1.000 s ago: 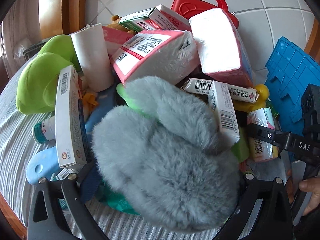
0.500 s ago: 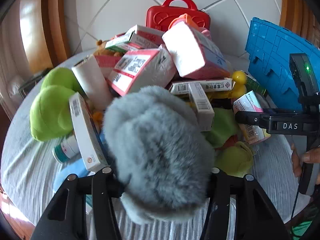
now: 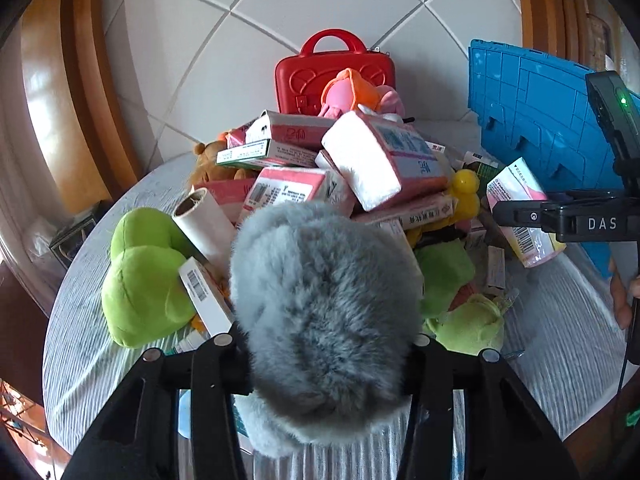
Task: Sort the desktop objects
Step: 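Carry the grey plush and Kotex pack into the blue crate and release both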
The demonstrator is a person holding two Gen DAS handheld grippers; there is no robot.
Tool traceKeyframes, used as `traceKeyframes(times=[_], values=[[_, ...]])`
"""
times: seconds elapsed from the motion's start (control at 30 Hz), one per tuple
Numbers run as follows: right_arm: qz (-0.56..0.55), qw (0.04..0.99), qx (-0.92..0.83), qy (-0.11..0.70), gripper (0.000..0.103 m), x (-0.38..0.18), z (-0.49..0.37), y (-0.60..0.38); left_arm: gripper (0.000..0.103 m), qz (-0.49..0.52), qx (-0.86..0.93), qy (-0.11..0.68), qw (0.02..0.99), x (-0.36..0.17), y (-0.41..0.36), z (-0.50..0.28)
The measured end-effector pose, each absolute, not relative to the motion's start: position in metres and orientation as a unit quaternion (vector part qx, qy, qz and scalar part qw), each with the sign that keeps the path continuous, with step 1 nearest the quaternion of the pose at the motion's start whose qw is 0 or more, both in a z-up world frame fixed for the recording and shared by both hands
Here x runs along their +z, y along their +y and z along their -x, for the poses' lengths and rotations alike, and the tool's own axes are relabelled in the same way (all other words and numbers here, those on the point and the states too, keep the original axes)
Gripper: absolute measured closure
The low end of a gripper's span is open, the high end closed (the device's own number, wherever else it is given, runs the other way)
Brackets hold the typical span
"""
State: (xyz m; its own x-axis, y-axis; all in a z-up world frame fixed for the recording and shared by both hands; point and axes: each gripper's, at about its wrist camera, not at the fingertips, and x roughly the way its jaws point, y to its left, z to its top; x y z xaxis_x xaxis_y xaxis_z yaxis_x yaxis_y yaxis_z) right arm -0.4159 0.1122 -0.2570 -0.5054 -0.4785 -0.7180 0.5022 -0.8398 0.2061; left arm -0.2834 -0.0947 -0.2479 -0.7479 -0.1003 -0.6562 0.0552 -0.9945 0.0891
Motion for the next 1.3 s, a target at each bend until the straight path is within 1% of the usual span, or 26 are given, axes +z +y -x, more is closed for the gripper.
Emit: traceKeyframes(times=[0.37, 0.63, 0.9, 0.97, 1.1, 1.3], values=[[-0.341, 0.242, -0.908, -0.01, 0.029, -0.184, 0.384, 0.118, 0.059, -0.28, -0.957, -0.068, 0.003, -0.173, -0.09, 0.295], [-0.259, 0.19, -0.946, -0.035, 0.029, -0.109, 0.337, 0.145, 0.059, -0.205, -0.972, -0.102, -0.046, -0.106, -0.06, 0.296], [-0.166, 0.087, -0.981, -0.055, 0.029, -0.037, 0.272, 0.199, 0.059, -0.128, -0.976, -0.118, -0.131, -0.044, 0.004, 0.293], [-0.151, 0.059, -0.985, -0.055, 0.029, -0.026, 0.259, 0.211, 0.059, -0.118, -0.974, -0.115, -0.155, -0.032, 0.022, 0.294], [-0.122, 0.003, -0.991, -0.054, 0.029, -0.004, 0.237, 0.24, 0.059, -0.093, -0.969, -0.133, -0.185, -0.012, 0.063, 0.294], [-0.099, -0.055, -0.991, -0.074, 0.029, 0.015, 0.229, 0.298, 0.059, -0.073, -0.961, -0.148, -0.222, 0.012, 0.131, 0.301]])
